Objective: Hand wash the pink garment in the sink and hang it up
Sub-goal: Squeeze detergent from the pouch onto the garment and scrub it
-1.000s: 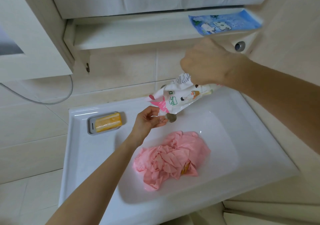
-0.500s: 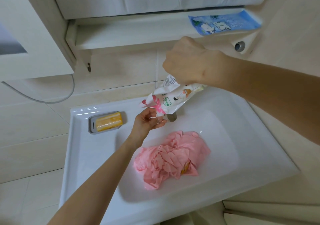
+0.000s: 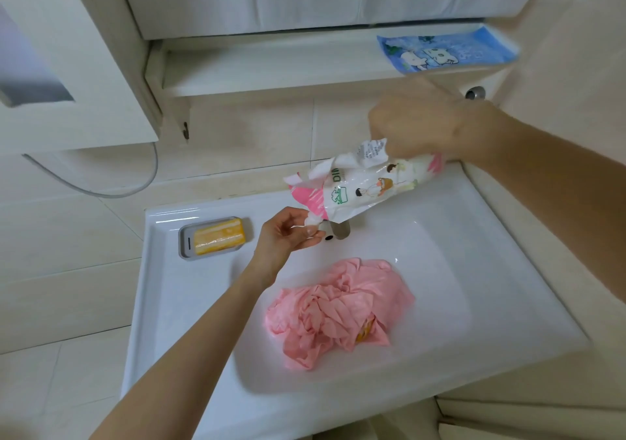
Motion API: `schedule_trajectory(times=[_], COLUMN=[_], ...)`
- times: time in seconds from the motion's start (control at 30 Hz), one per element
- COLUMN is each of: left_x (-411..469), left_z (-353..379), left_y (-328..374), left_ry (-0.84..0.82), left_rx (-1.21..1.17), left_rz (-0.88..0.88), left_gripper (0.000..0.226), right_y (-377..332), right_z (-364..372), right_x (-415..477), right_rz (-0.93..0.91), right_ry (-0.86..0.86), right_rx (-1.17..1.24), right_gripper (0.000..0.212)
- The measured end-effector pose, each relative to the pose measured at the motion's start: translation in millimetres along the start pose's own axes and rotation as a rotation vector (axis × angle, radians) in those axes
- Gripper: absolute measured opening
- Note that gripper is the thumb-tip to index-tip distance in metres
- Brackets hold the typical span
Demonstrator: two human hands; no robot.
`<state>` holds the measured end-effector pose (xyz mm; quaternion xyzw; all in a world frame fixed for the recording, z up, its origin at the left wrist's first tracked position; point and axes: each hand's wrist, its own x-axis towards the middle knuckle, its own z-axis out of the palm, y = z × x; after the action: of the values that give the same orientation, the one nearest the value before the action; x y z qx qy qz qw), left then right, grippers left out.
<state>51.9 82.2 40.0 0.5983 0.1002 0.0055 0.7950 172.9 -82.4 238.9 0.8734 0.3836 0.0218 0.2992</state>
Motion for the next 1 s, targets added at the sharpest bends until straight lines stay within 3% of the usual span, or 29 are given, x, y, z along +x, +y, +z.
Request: schedule_trajectory(times=[0.13,0.23,0.47,0.6,0.7,0.8,1.0], left_x=[0,0,1,3,6,10,22], left_z=[0,1,6,10,12,11,5], left_y=[6,9,18,20,21,20,11], left_ry=[-0.010,-0.012,-0.033,-0.051,-0.059,-0.069,-0.028], left_rx=[0.009,0.014,0.029,0.032,0.036,0.064,0.118], left_rz=[0.026,0.043,0.076,0.078,0.086,0.094,0.054], left_gripper=[0.020,0.020,0.018,0.019,0.021,0.020,0.017], right_y=[9,19,31,22,5,-15,-60], right_z=[12,37,109,144,169,195,225], right_x=[-15,-17,-29,-38,-46,-55,-69], right_rz=[0.096,0.191,0.292,0.330,0.388,0.417,0.550], right_ry=[-0.054,-0.117,-0.176,-0.142,-0.136,-0.142,-0.164], right_rx=[0.195,0.430,0.929,1.214,1.388,1.566,1.989], right_gripper=[0.011,0.027,0.016,0.039,0.034,0.012,0.045])
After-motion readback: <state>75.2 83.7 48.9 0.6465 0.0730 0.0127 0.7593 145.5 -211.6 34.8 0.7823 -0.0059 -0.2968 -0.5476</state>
